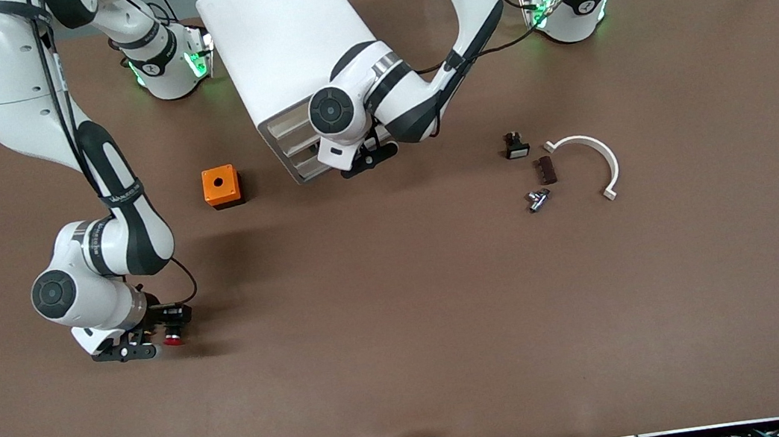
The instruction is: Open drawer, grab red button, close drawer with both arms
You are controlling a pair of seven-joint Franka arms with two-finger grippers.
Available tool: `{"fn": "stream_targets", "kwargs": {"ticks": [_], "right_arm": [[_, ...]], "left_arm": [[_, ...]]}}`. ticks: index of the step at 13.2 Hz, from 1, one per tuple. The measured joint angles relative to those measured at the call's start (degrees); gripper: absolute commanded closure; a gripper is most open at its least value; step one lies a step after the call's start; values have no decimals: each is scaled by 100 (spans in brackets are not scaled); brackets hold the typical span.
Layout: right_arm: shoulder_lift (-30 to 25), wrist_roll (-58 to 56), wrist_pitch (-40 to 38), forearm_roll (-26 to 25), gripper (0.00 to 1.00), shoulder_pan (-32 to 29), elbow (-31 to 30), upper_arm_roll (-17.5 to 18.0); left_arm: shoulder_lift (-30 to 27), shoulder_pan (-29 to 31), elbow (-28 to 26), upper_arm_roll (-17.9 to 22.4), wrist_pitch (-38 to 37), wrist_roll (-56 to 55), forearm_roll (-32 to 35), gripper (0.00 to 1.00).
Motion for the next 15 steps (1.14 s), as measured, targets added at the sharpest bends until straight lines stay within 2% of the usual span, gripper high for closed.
{"fn": "stream_targets", "kwargs": {"ticks": [2, 5, 9, 12, 15], "right_arm": [[-118, 1, 38, 2, 0, -56, 52, -8], [-613, -13, -206, -3, 0, -279, 112, -15], [-1421, -21, -600, -4, 0, -472, 115, -25], [-1910, -23, -1312, -9, 0, -657, 121, -31], [-2528, -14, -2107, -214, 0, -685, 150, -38]], "left_arm": [[0, -4, -2, 7, 37, -1, 0, 0], [-19, 153, 19, 153, 114, -1, 13, 0], [-386, 1127, 68, 249, 126, 13, 696, 0], [-811, 1835, 77, 248, 118, 77, 1222, 0], [-1292, 2309, 81, 251, -20, 129, 1393, 0]]}}
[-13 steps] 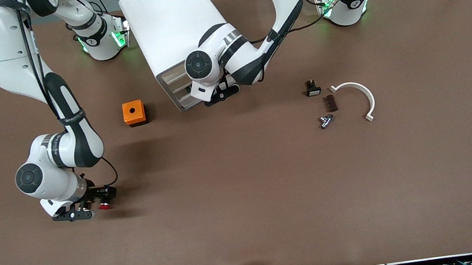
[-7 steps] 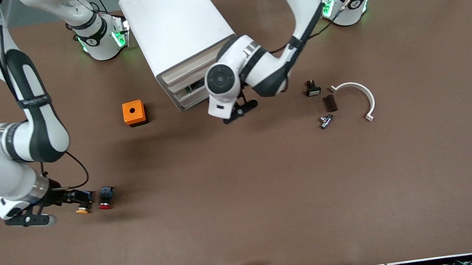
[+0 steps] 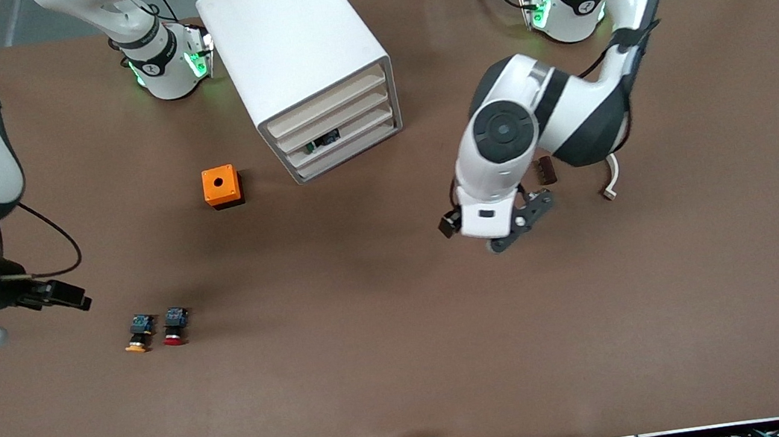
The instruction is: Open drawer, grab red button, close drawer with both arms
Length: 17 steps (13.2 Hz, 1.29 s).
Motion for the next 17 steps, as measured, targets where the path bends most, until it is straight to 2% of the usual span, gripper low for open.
{"fn": "stream_targets", "kwargs": {"ticks": [3, 7, 13, 17], "right_arm": [[-695, 137, -560, -432, 0, 6, 13, 22], [-1364, 208, -1262, -616, 0, 7, 30, 31], [-1488, 229, -1710, -693, 0, 5, 330, 24], [-1488, 275, -2030, -707, 0, 5, 598, 24]], "left_arm": [[-546, 557, 7, 4, -338, 361, 18, 0], [-1359, 1215, 6, 1, -1050, 1673, 18, 0], [-2145, 2044, -11, 49, -1635, 3649, 19, 0], [-2553, 2087, -28, 384, -2074, 4847, 19, 0]]}}
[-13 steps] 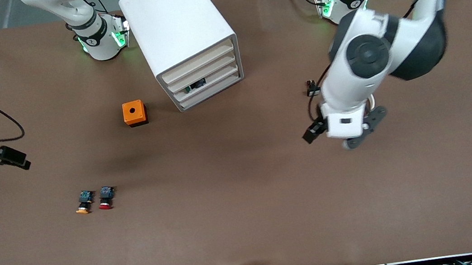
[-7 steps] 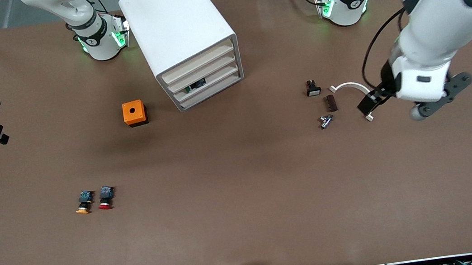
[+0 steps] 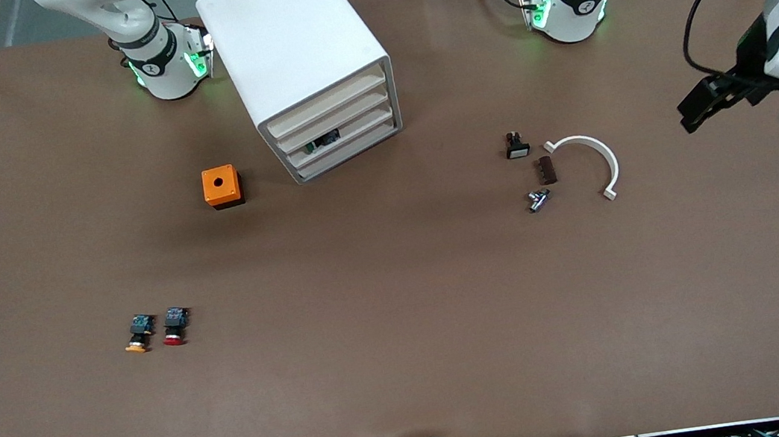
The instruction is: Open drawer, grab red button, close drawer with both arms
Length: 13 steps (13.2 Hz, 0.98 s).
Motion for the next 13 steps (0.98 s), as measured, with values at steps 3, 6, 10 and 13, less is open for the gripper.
{"fn": "stream_targets", "kwargs": {"ticks": [3, 6, 10, 13], "right_arm": [[0, 77, -22, -1, 0, 0, 112, 12], [3, 81, -34, -1, 0, 6, 134, 37], [8, 92, -149, -1, 0, 6, 157, 48], [9, 93, -376, -1, 0, 7, 314, 48]], "left_arm": [[-244, 13, -55, 180, -308, 640, 0, 0], [-617, 15, -503, 294, -279, 935, 0, 0], [-1166, 12, -1221, 295, -126, 968, -193, 0], [-1432, 12, -1552, 287, -50, 971, -353, 0]]}}
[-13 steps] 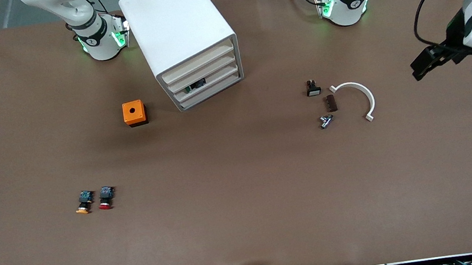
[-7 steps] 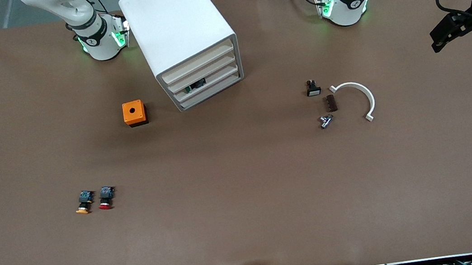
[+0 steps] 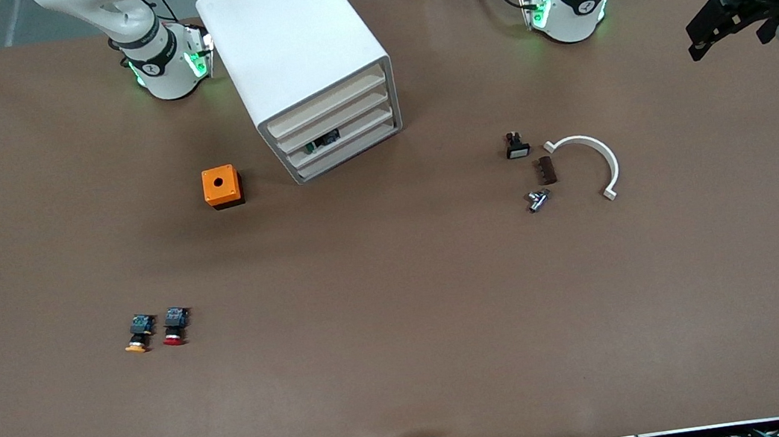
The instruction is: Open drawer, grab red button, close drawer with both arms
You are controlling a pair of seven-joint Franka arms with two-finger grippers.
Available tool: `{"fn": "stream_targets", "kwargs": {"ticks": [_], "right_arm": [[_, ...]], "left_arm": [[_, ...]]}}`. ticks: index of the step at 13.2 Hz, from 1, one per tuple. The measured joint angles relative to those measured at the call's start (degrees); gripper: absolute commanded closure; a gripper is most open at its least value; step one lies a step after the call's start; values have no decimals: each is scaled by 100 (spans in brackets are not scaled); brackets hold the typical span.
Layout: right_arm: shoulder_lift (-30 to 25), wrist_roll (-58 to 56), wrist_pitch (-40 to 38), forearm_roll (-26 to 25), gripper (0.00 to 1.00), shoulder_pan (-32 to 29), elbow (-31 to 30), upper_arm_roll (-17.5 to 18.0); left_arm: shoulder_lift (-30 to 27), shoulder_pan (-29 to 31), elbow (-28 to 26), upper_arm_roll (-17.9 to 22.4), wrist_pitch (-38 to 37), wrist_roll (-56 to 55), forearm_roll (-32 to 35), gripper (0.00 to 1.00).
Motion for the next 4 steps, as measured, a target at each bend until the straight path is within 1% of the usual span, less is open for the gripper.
{"fn": "stream_targets", "kwargs": {"ticks": [4], "right_arm": [[30, 0, -117, 0, 0, 0, 62, 3]], "left_arm": [[-28, -2, -54, -22, 17, 148, -8, 0]]}}
